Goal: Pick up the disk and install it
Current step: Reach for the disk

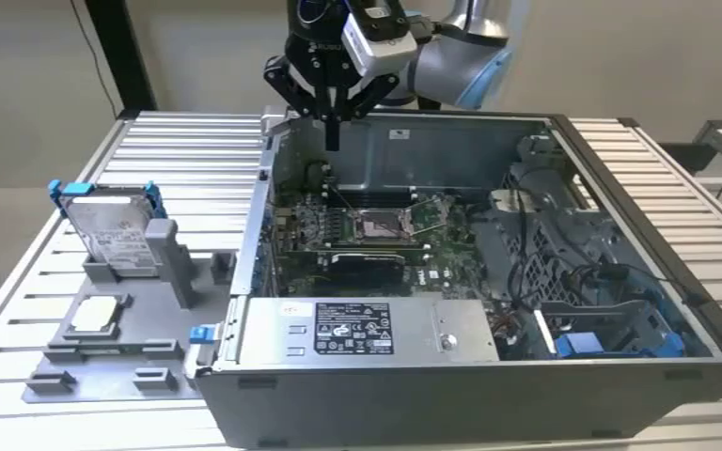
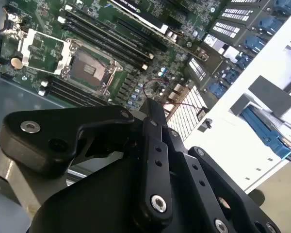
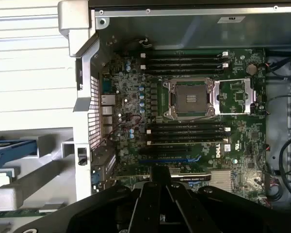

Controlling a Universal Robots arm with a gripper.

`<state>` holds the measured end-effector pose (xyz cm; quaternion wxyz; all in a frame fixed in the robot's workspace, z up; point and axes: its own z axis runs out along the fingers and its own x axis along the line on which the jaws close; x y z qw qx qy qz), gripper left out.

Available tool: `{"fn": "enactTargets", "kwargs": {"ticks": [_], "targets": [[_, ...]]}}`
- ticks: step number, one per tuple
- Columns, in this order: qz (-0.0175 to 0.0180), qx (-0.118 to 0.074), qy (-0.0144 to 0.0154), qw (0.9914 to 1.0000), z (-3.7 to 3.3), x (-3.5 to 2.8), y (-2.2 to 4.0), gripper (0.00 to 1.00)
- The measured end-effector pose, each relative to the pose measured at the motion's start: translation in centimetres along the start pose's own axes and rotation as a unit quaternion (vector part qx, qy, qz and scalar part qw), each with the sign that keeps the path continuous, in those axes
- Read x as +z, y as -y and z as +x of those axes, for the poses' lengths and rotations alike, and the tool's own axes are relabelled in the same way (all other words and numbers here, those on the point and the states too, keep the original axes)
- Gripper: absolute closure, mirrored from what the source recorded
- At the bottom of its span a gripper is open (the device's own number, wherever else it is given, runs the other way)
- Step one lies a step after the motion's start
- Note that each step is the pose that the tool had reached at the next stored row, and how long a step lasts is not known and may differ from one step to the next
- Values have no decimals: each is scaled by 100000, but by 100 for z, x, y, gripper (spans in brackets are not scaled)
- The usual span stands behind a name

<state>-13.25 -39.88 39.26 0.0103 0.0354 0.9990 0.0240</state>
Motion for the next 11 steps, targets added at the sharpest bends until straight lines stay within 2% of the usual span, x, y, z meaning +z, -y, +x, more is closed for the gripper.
{"fn": "enactTargets", "kwargs": {"ticks": [6,11], "targets": [[6,-3,0,100000,16,-1,2,100],[2,-9,3,100000,139,-3,7,100]]}}
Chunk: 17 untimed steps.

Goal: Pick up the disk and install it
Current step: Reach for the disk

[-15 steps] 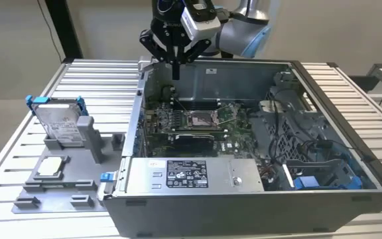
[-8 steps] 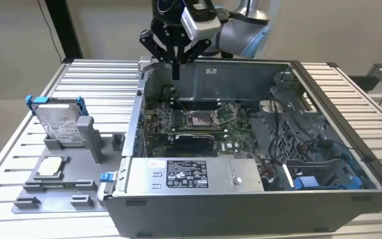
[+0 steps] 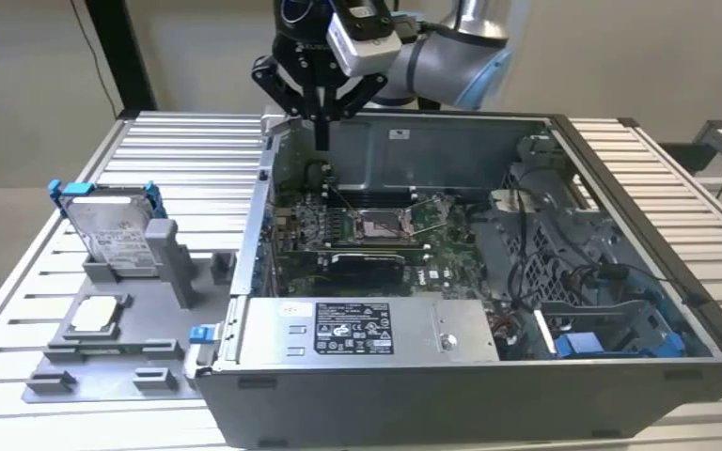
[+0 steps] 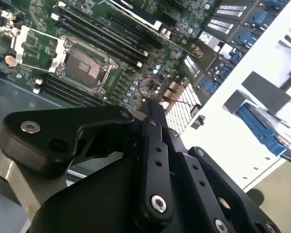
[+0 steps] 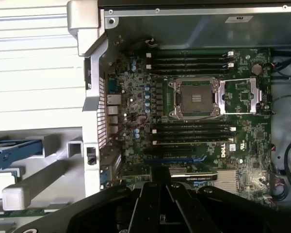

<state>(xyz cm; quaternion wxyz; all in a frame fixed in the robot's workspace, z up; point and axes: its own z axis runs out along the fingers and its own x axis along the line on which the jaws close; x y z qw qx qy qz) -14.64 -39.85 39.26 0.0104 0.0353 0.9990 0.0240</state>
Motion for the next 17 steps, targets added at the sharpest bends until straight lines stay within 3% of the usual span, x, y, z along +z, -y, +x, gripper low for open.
{"fn": "enactTargets", "kwargs": {"ticks": [10,13,17], "targets": [[0,-2,1,100000,333,-6,7,100],[2,-3,-56,100000,428,-2,-30,100],[3,-1,-57,100000,612,7,-77,100]]}}
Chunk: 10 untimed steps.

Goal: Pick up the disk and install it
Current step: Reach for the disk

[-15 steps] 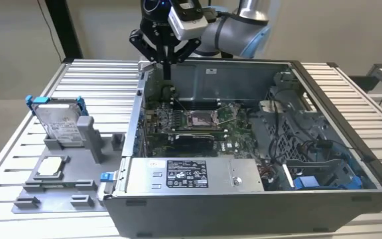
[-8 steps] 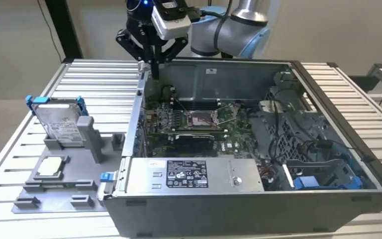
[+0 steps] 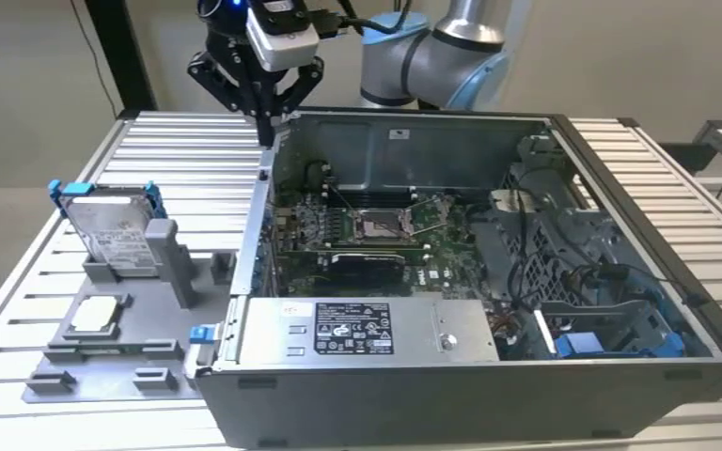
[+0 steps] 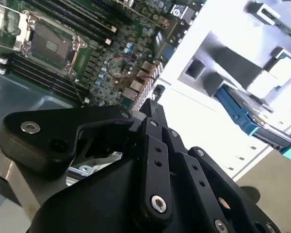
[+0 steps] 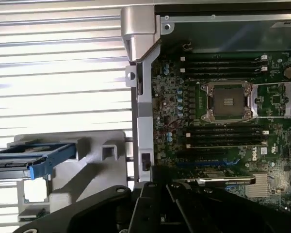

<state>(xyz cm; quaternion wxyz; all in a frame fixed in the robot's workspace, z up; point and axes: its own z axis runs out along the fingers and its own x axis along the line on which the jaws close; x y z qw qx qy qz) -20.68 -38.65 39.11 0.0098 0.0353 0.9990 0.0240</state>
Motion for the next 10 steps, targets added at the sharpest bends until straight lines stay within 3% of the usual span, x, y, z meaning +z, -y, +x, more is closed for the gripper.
{"fn": "enactTargets", "kwargs": {"ticks": [10], "targets": [[-5,5,-4,100000,458,27,15,100]]}}
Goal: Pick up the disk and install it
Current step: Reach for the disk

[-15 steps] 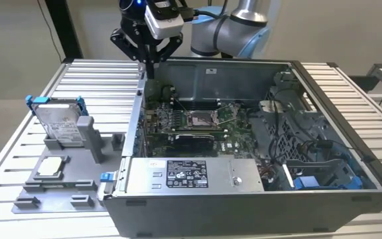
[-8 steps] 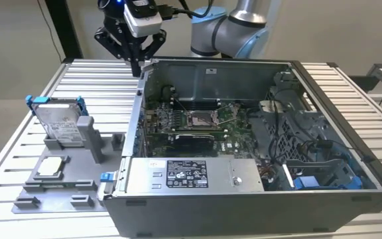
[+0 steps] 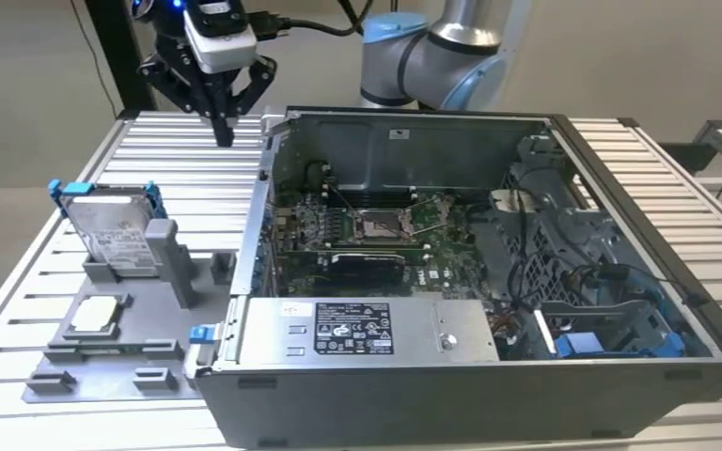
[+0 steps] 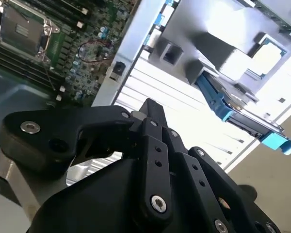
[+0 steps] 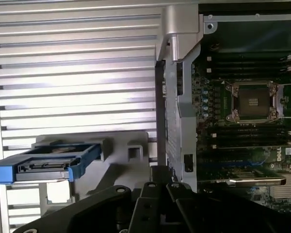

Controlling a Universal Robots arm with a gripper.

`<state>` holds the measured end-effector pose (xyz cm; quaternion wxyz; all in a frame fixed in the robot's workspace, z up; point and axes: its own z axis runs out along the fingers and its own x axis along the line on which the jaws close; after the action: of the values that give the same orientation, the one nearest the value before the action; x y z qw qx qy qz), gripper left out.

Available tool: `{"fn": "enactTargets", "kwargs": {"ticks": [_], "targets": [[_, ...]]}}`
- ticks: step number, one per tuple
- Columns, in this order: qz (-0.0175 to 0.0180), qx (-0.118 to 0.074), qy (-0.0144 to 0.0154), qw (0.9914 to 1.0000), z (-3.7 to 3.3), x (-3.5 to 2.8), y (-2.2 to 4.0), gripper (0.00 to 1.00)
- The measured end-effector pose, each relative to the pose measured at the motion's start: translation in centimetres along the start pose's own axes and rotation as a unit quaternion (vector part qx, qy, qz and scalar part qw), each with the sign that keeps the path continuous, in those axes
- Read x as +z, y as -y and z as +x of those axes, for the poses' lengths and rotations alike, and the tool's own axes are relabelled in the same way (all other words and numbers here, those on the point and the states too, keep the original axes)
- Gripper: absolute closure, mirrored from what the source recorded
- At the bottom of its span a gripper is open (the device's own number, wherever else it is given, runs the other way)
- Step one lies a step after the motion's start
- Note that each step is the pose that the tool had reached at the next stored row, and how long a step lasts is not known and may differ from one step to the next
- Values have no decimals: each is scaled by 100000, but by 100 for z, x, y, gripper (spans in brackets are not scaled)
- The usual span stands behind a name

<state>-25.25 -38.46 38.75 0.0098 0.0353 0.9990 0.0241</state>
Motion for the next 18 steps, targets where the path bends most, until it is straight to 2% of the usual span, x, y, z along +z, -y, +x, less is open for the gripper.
{"fn": "enactTargets", "kwargs": {"ticks": [11,18], "targets": [[-7,7,-236,100000,501,39,14,100],[-11,4,-240,100000,817,64,33,100]]}}
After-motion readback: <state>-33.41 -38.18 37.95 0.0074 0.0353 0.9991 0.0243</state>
